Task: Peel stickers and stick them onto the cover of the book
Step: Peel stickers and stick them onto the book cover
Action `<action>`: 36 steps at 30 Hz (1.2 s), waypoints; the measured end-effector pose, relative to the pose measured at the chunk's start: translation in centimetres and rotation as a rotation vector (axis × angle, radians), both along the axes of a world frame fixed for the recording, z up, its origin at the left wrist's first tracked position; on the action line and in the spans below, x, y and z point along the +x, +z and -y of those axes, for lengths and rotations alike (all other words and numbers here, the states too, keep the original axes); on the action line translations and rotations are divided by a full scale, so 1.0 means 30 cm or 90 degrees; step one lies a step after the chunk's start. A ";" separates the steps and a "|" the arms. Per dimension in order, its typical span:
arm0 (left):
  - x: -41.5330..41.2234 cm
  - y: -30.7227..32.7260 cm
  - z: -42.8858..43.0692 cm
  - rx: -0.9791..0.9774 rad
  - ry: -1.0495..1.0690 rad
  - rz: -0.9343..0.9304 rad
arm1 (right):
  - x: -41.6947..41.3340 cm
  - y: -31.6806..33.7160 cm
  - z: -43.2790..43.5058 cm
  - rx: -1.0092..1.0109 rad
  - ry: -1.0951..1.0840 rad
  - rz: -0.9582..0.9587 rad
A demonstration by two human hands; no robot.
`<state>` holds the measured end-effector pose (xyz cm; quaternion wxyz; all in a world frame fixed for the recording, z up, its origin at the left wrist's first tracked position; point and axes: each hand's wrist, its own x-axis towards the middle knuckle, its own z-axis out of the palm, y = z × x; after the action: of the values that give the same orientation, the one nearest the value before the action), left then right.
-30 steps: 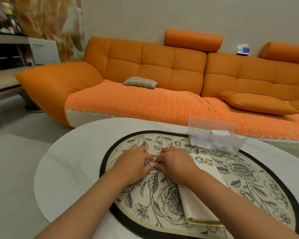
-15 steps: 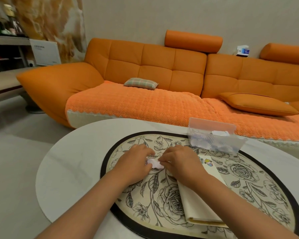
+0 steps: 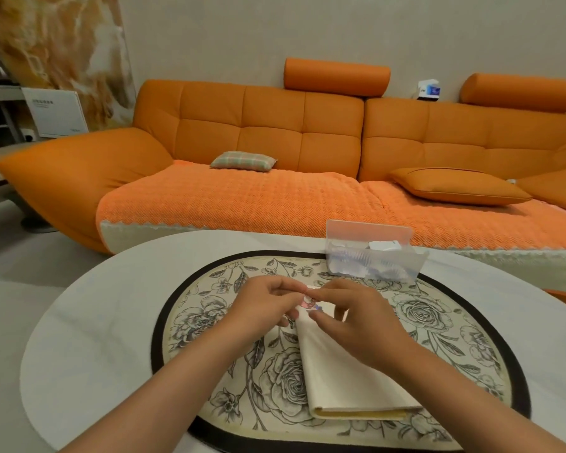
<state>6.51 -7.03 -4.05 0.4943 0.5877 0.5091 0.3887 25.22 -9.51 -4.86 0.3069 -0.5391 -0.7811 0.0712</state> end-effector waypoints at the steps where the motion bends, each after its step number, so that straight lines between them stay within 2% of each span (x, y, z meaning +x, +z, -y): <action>1: 0.011 0.000 0.000 0.012 0.000 -0.009 | 0.013 0.005 0.007 -0.044 0.003 -0.049; 7: 0.080 0.003 0.001 0.065 -0.039 -0.050 | 0.070 0.005 0.010 -0.174 -0.053 -0.330; 12: 0.124 0.009 -0.001 0.067 0.002 -0.008 | 0.083 0.011 0.020 -0.254 -0.040 -0.404; 18: 0.144 0.008 -0.003 0.103 0.035 -0.042 | 0.093 0.023 0.022 -0.271 -0.042 -0.374; 21: 0.151 0.012 0.001 0.057 0.001 0.013 | 0.101 0.023 0.017 -0.313 -0.071 -0.448; 24: 0.156 0.004 0.007 0.050 -0.025 0.008 | 0.113 0.025 0.016 -0.341 -0.072 -0.493; 27: 0.161 -0.003 0.008 0.060 -0.012 -0.002 | 0.120 0.027 0.016 -0.310 -0.067 -0.441; 31: 0.165 -0.002 0.008 0.072 -0.020 -0.005 | 0.129 0.034 0.005 -0.242 -0.090 -0.441; 36: 0.172 -0.001 0.009 0.083 -0.010 -0.011 | 0.136 0.037 0.002 -0.229 -0.075 -0.391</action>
<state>11.68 -7.31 -4.07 0.4536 0.6262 0.4819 0.4122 29.29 -9.58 -3.74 0.4312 -0.5818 -0.5953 0.3481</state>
